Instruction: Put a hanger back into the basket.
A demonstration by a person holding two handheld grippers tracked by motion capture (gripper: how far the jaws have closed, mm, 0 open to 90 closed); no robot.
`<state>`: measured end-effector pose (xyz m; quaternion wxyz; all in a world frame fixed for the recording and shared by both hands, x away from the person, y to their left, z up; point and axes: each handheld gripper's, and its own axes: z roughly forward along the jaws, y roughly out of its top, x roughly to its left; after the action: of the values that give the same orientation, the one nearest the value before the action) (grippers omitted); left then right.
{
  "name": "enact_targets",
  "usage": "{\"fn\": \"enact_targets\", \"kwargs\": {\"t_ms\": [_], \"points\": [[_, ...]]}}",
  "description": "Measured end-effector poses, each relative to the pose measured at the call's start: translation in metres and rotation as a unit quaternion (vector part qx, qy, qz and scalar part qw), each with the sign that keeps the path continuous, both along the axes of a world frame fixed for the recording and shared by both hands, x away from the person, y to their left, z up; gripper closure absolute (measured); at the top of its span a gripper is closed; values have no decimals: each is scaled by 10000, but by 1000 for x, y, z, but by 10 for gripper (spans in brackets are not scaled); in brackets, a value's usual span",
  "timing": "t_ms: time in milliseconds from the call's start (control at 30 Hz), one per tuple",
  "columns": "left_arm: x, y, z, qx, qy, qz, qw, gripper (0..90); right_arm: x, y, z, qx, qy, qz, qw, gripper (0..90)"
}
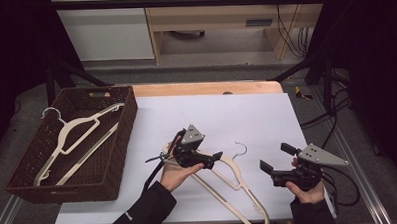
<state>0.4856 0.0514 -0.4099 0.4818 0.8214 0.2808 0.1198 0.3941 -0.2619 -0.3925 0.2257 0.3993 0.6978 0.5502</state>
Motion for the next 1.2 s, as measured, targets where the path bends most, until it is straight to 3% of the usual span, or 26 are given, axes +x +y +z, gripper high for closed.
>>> {"fn": "enact_targets", "kwargs": {"t_ms": [600,900,1200], "points": [[16,-45,-30,254,352,-128,9990,181,0,-1,0,24,-5,6,10000,31],[22,-67,-43,493,338,-166,9981,292,0,-2,0,43,-12,-2,10000,32],[31,-79,-58,729,553,-179,9956,413,1,-2,-1,50,5,-16,10000,33]]}}
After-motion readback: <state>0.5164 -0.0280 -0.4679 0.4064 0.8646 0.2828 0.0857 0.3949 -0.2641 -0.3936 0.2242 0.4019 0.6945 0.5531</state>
